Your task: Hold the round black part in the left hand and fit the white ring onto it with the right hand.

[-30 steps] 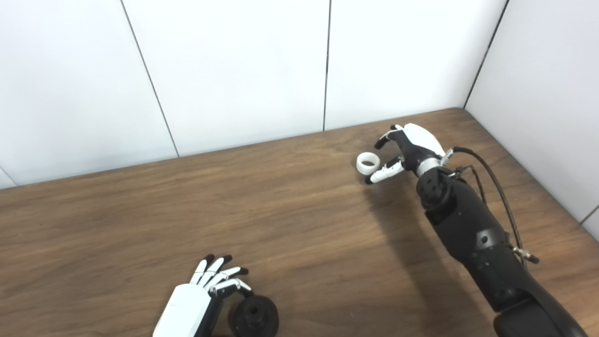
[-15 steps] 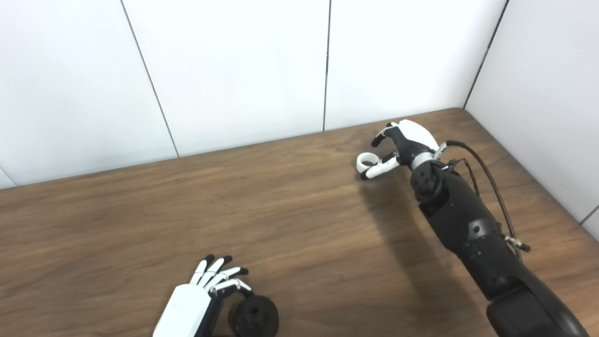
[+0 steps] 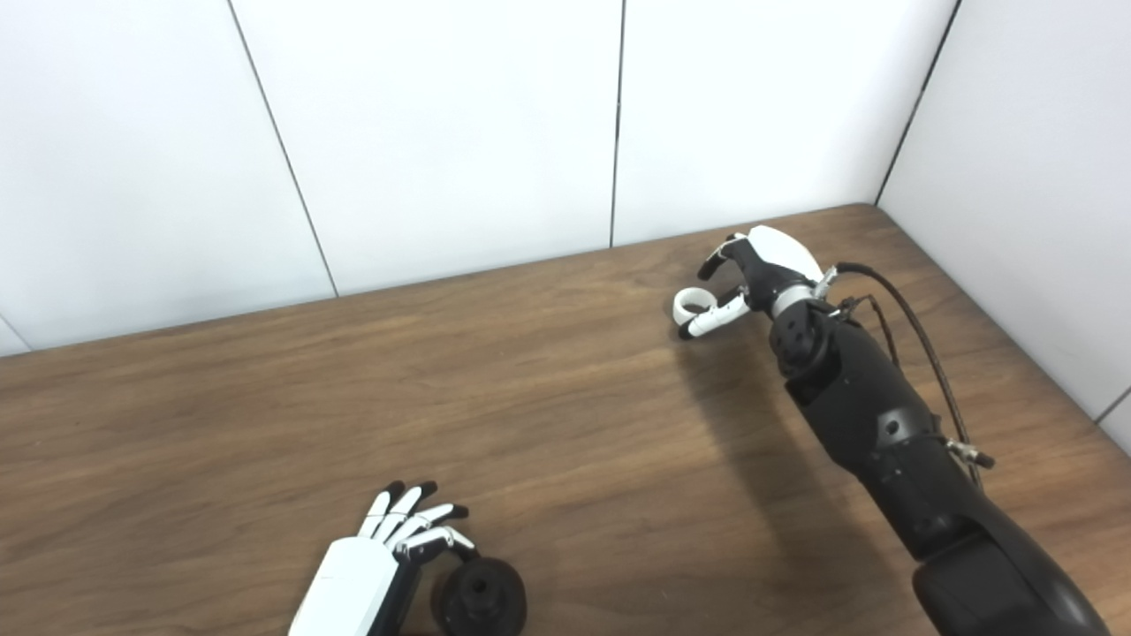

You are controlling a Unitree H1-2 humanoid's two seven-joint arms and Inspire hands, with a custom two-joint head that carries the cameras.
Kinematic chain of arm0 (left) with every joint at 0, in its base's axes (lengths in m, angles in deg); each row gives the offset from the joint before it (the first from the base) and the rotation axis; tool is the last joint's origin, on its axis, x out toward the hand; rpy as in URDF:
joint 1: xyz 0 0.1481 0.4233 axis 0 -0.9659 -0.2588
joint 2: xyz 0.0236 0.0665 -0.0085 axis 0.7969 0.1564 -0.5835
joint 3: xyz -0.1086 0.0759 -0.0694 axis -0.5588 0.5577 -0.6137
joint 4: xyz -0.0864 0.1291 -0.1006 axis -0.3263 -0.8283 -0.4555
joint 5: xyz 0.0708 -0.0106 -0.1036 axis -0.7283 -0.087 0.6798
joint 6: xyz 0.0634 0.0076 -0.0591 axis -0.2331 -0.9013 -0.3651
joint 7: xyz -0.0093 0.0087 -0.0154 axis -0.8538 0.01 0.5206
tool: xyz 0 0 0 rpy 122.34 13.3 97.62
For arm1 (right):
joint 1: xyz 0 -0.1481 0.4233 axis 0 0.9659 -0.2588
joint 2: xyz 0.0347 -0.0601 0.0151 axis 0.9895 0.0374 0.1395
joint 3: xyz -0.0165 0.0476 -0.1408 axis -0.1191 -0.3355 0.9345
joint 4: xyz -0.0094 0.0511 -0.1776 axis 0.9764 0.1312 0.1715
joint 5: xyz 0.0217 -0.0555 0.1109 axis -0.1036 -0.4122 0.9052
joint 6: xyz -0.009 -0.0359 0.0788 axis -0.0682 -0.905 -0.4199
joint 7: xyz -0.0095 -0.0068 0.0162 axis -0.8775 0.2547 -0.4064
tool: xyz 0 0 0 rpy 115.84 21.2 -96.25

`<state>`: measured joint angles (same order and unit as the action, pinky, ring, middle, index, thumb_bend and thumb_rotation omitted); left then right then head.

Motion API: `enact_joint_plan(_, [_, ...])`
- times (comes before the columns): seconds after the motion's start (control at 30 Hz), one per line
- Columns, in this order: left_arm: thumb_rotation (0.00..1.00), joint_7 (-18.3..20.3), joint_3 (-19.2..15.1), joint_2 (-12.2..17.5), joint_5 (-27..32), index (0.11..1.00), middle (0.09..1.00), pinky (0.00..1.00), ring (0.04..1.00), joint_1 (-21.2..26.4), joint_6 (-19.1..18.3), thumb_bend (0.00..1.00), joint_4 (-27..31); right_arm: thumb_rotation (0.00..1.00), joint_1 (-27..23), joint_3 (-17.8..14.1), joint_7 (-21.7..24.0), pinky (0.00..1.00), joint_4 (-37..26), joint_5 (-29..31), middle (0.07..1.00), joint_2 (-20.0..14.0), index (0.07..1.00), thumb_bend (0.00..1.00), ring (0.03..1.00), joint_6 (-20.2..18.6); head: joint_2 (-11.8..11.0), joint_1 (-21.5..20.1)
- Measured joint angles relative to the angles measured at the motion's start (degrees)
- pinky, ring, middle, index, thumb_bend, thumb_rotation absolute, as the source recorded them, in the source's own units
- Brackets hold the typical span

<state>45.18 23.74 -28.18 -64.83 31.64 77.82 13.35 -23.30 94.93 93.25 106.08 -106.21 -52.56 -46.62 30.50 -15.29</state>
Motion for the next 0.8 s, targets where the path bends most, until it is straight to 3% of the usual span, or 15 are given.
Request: enact_joint_plan(0.8, [0.06, 0.16, 0.02, -0.10, 0.00, 0.482, 0.821, 1.00, 0.948, -0.41, -0.52, 0.53, 0.42, 0.23, -0.32, 0.77, 1.69, 1.00, -0.03, 0.00, 0.932, -0.02, 0.611, 0.80, 1.000, -0.43, 0.62, 0.09])
